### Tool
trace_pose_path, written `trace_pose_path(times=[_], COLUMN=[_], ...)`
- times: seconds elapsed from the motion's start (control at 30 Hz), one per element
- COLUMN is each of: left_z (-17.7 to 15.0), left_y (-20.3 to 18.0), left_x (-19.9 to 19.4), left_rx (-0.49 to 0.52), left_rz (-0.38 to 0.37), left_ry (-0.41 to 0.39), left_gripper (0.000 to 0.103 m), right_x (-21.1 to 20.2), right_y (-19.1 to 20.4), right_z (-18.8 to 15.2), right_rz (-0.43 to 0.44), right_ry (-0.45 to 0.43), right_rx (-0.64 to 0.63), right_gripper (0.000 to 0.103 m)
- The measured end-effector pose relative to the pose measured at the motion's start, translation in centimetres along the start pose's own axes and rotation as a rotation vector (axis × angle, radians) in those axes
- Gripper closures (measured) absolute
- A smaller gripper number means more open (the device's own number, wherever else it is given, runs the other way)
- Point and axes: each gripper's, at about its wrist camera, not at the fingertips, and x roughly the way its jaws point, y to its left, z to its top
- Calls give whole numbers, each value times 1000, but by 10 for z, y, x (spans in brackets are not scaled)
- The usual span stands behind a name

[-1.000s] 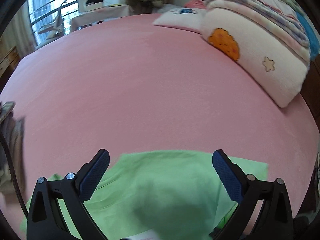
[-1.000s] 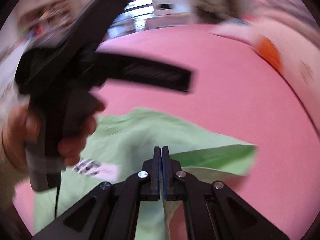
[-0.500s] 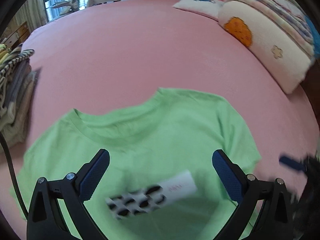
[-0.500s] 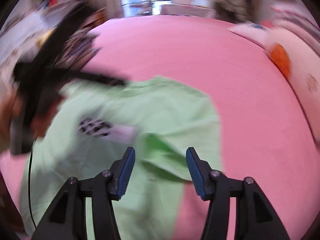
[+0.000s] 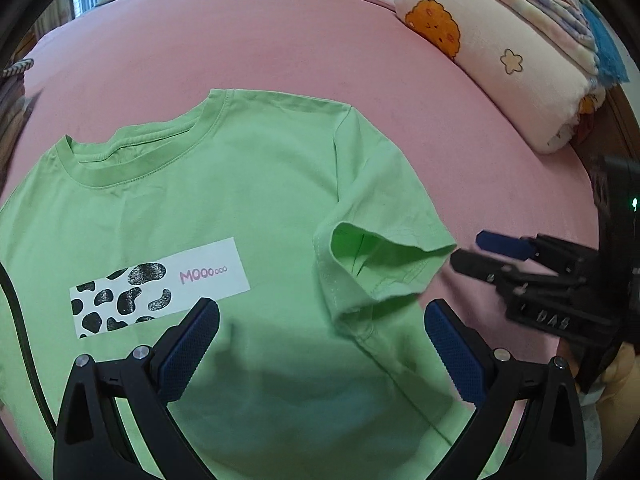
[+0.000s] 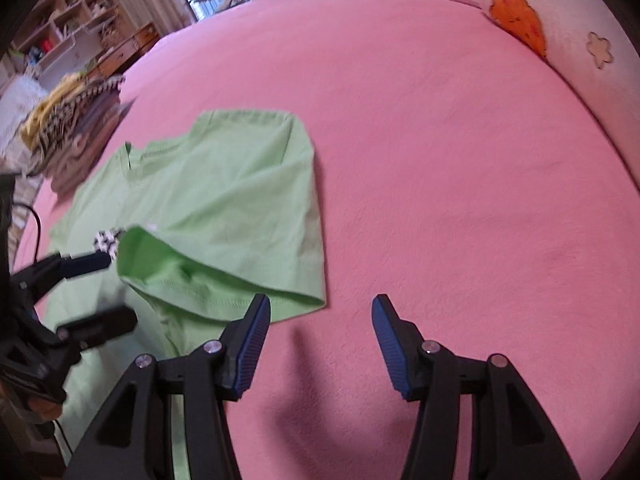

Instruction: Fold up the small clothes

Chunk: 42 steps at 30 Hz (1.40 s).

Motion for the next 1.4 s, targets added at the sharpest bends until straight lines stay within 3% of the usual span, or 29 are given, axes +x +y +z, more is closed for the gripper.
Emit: trace_pose_path(times=[0.03,0.1,0.23,0.3,0.5,0.8,0.97,1.2,1.4], left_z=[1,2,1,-1,-1,6,11,3,-7], left_y=[-2,0,1,1,-3,-17,-20,-28,-18], left_x=[1,3,9,10,12,14,7,-2,-7], left_rx=[-4,-9,-14,-21,-41,-71,-82,-174,-395], left_rz=[7,19,23,19,5,-12,-54,-151,-278], left_ry=[-1,-4,5,8,-5,-21,-34,-55,-96], left_gripper=[1,1,6,6,8,50,87,90,90], right_x=[1,12,21,19,-8,-31,-38,-50,-57], right_y=[-2,-3,-3,-4,-8,-15,-15,18,85], right_z=[-1,0,3,6,20,46,55,91,134], right_rz=[-1,-8,-20,-16,-45,-56,-44,-22,111], right_ry=[5,25,27,13,-47,-110,-122,-159,-197], right_rx=[-11,-29,-54,-54,-58,-46,-22,-84,-226], right_gripper=[60,77,87,101,102,102,102,102,102])
